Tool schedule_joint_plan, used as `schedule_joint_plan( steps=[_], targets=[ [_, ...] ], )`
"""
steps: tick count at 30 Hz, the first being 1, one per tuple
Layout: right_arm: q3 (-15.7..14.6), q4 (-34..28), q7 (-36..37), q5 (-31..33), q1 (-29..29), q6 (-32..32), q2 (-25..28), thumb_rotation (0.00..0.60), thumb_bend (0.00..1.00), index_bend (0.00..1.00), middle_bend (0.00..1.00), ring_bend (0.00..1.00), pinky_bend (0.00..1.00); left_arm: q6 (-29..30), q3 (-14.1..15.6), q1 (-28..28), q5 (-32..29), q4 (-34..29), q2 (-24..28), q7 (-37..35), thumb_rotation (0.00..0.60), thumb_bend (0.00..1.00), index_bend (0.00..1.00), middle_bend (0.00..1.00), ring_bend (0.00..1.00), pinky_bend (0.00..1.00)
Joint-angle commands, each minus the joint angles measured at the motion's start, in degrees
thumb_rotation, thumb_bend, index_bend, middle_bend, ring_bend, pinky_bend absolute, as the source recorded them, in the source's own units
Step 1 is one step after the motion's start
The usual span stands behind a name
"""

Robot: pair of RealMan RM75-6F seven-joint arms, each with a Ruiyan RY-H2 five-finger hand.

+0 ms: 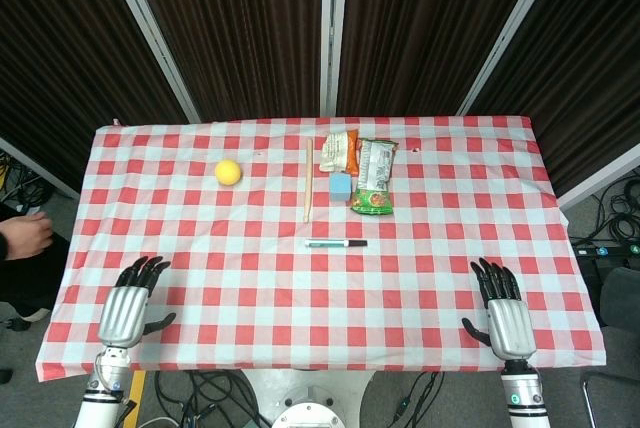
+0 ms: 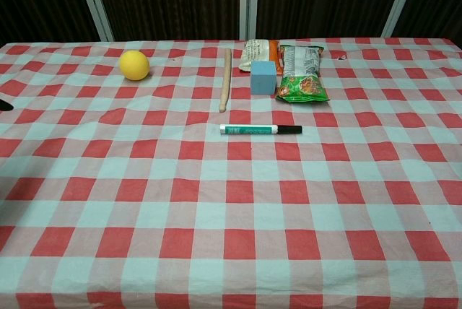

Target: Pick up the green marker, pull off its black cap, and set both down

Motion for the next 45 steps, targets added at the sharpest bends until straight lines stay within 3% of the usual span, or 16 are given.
schedule_joint_plan(
  steps=[1, 15, 22, 24, 30, 37, 45],
  targets=[
    [0.0, -0.13, -0.08, 0.05, 0.0, -0.07, 0.07, 0.6, 0.07, 0.0, 0.05, 0.0, 0.0, 0.03, -0.04, -0.07, 0.04, -0.06, 0.06, 0.17, 0.6, 0.09, 0.18, 0.15, 0.1, 0.2],
    [1.0, -3.88, -2.44, 0.86, 0.16, 0.04, 1.79, 0.6, 0.07, 0.0, 0.04, 0.0, 0.0, -4.6, -1.9, -3.21, -2.3, -6.0, 2.17, 4.49, 0.6, 0.09, 0.18, 0.15, 0.1, 0.22],
    [3.39, -6.96, -5.7, 0.62, 1.46, 0.98, 5.45, 0.6, 0.07, 0.0, 0.04, 0.0, 0.0, -9.63, -7.17, -9.19, -5.84, -13.62, 1.79, 14.22, 0.6, 0.09, 0.19, 0.17, 0.12, 0.24],
    [3.96, -7.96, -5.84, 0.72, 1.63, 1.29, 6.08, 0.6, 0.07, 0.0, 0.04, 0.0, 0.0, -11.2, -9.12, -11.27, -7.98, -15.48, 0.57, 17.72, 0.6, 0.1, 0.22, 0.19, 0.17, 0.31],
    [4.21, -8.49, -5.44, 1.56, 2.25, 0.21, 6.01, 0.6, 0.07, 0.0, 0.04, 0.0, 0.0, -16.07, -15.4, -19.54, -18.24, -15.72, -8.43, 27.98, 0.6, 0.13, 0.33, 0.36, 0.51, 0.59],
    [3.67, -7.28, -4.98, 2.58, 2.35, -1.03, 5.44, 0.6, 0.07, 0.0, 0.04, 0.0, 0.0, -20.36, -19.35, -29.5, -30.88, -11.34, -16.42, 38.7, 0.6, 0.16, 0.37, 0.4, 0.85, 0.8],
    [3.58, -5.75, -3.8, 3.4, 2.44, -1.72, 4.89, 0.6, 0.07, 0.0, 0.04, 0.0, 0.0, -19.84, -20.66, -37.28, -36.61, -5.2, -22.86, 43.87, 0.6, 0.16, 0.38, 0.42, 0.93, 0.86]
  ],
)
